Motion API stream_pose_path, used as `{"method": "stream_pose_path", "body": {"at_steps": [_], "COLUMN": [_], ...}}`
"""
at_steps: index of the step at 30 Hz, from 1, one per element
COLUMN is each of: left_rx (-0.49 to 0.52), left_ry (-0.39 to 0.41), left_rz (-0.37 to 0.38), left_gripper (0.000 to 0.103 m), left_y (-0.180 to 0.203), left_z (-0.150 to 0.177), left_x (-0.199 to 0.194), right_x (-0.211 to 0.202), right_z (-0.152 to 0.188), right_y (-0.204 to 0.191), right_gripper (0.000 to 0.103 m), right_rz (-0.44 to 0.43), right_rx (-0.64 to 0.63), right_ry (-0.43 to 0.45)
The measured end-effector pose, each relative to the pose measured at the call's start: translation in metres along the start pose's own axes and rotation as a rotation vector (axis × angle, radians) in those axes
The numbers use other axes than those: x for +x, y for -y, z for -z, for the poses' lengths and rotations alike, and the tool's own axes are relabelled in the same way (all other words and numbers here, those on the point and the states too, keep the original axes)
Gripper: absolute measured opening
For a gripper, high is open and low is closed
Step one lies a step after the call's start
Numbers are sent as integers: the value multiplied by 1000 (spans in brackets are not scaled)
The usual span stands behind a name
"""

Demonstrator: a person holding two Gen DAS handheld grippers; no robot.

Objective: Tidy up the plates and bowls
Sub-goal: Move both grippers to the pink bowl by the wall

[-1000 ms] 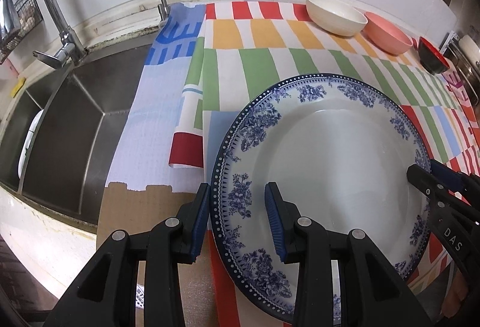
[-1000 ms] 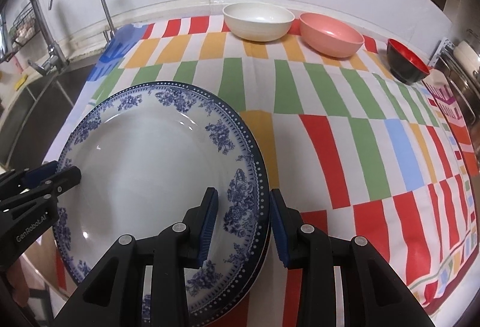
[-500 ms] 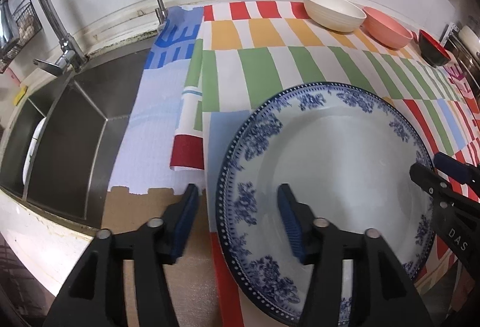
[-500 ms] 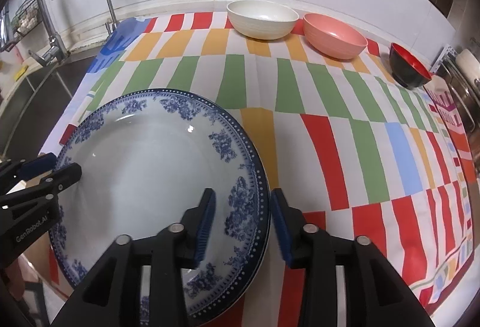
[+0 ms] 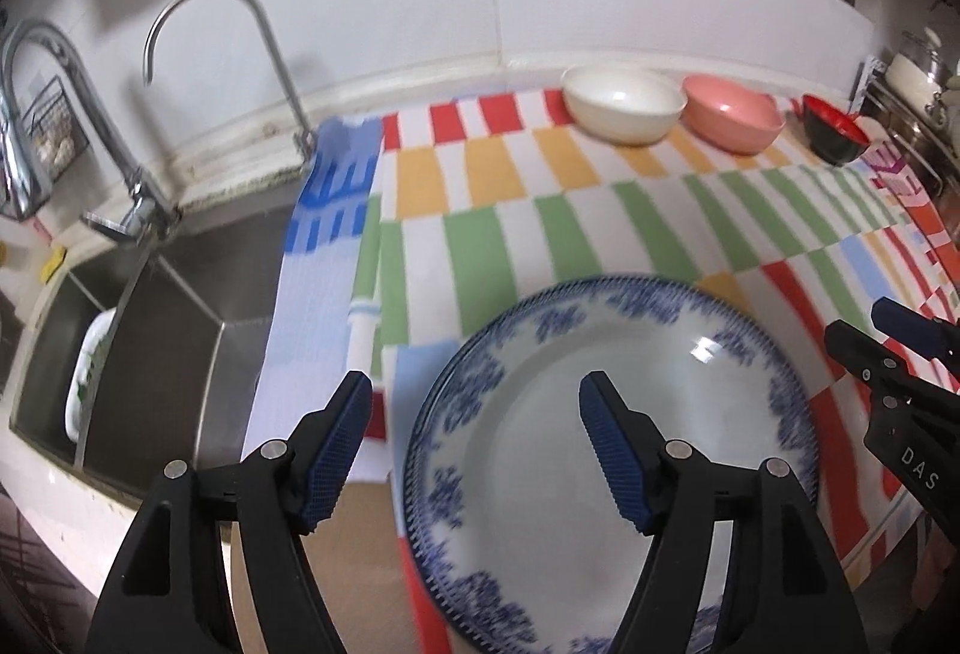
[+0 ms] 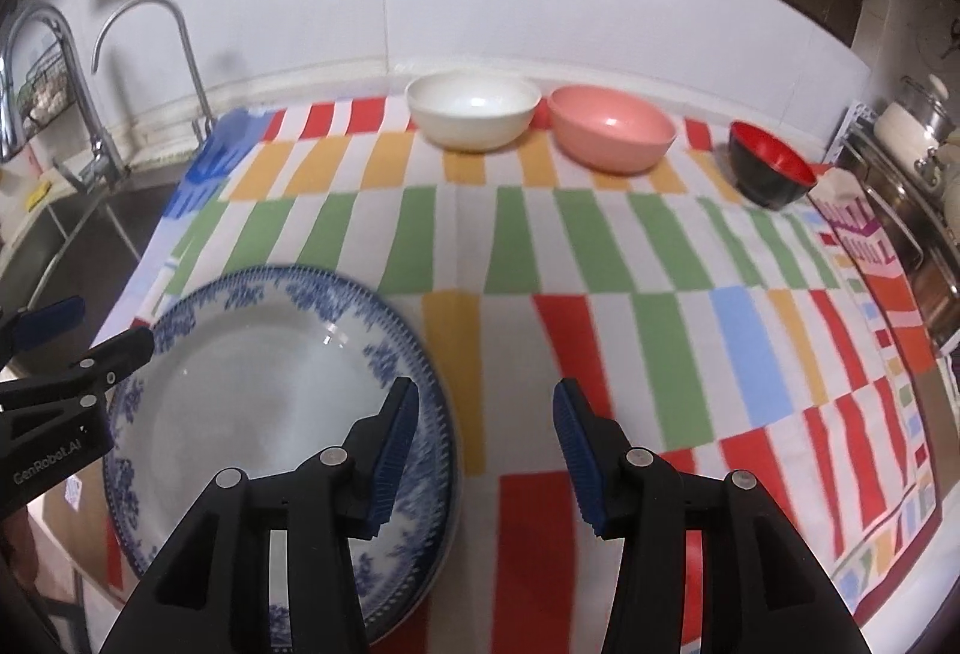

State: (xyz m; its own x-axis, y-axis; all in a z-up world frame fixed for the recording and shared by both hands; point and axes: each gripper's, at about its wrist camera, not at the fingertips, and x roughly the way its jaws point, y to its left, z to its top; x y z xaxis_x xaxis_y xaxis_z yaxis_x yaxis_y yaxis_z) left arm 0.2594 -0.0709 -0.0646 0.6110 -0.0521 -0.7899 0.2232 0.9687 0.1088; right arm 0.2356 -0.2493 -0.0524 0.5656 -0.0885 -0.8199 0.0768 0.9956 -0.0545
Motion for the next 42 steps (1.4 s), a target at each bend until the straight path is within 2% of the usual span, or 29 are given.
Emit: {"method": "stream_pose_path", "body": {"at_steps": [6,15,23,29,34,38,42], "left_rx": [11,28,27,19,12,13,8], "left_ry": [61,138,172,205,231,234,224], "left_rz": [25,65,73,46,21,29,45], "left_gripper": [71,71,70,70,70,69,62], "left_y": [19,60,89,98,98,100,106], "left_z": [-24,-64,-93,-117,-136,-151,-164], "left_x": [-11,-19,-17,-16,-9,1,15], "right_x": [-16,-27,-28,-23,-12,1,15], "right_z": [-21,-47,-69,-94,-111,-122,-130], "right_y": [24,69,98,112,118,124,131], "right_gripper": [48,48,48,48,48,48,48], "right_rz": [35,64,63,57,54,39,31], "right_rx": [16,40,46,41,39,47,55], "right_ry": [92,170,217,261,275,271,259]}}
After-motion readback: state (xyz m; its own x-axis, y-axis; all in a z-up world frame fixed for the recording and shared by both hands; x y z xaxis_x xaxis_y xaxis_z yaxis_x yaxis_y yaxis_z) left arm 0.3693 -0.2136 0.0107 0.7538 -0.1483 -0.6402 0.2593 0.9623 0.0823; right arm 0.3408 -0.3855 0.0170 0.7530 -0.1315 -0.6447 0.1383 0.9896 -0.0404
